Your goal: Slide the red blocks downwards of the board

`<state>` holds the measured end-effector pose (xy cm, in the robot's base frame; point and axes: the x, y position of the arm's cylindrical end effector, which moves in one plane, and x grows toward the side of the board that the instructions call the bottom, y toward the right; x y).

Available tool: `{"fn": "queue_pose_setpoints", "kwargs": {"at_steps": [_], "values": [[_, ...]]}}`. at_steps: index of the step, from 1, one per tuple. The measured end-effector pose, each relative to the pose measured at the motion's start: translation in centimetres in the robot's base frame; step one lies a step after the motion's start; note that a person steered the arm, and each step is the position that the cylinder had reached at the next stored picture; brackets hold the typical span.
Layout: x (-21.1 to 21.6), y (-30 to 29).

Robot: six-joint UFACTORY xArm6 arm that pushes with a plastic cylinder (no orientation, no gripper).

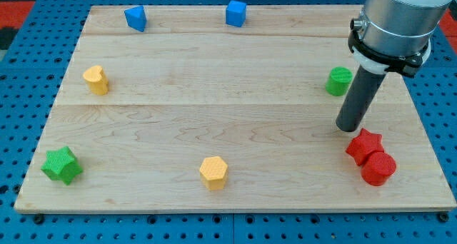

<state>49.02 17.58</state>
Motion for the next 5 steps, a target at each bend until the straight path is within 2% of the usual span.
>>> {"fn": "queue_pose_setpoints", "kwargs": {"at_steps": [5], "values": [[0.8,1.2]]}}
